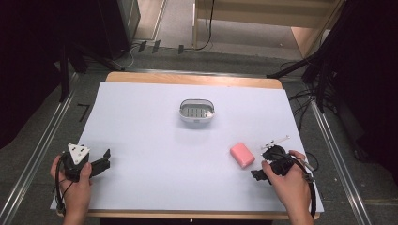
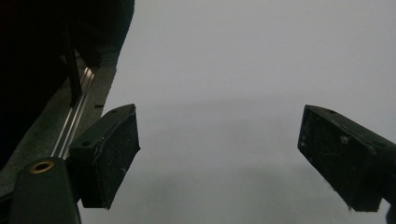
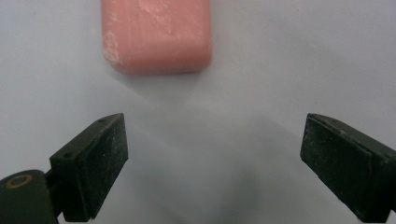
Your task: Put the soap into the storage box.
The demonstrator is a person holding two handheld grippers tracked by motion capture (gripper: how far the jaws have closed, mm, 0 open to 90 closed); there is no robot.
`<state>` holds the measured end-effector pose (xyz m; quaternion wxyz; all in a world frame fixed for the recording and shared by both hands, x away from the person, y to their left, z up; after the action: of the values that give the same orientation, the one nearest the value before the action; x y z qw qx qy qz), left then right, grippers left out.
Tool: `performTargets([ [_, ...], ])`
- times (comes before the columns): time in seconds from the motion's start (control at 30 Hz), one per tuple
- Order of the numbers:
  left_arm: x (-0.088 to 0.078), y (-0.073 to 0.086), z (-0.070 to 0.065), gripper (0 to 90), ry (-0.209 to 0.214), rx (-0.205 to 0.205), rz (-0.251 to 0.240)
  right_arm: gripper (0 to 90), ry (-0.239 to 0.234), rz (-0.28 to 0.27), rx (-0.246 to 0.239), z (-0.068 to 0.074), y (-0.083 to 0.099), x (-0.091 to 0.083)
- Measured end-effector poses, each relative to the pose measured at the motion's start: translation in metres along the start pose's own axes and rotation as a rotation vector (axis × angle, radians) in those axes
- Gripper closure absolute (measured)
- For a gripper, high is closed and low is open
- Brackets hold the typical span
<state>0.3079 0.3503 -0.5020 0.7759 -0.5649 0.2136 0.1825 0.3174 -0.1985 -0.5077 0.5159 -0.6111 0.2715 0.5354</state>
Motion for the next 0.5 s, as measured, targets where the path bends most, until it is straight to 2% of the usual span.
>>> performTargets([
  [0.17,0.000,0.000,0.000,13.3,0.000,0.003,0.003,8.0,-0.008,0.010,-0.007,0.009,-0.007,0.002],
  [0.2,0.000,0.000,0.000,13.3,0.001,0.003,0.005,8.0,-0.016,0.001,0.006,0.013,-0.011,0.003],
  [0.37,0.001,0.000,0.000,13.3,0.004,-0.003,0.007,8.0,-0.025,0.009,0.012,0.021,-0.019,0.006],
  [0.5,0.001,0.000,0.000,13.3,0.009,-0.005,0.011,8.1,-0.057,-0.003,0.042,0.029,-0.030,0.010],
])
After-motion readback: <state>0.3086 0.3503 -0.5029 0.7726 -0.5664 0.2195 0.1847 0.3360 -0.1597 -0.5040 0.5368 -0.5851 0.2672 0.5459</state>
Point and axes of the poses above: each handheld gripper's, and its own axes: x roughly forward along the jaws, y roughly out of its underside, z roughly to its left, the point moved 7 cm from there along x, roughly forward along the jaws, and after that the axes turned 9 degrees about x, right-handed, at the moved point
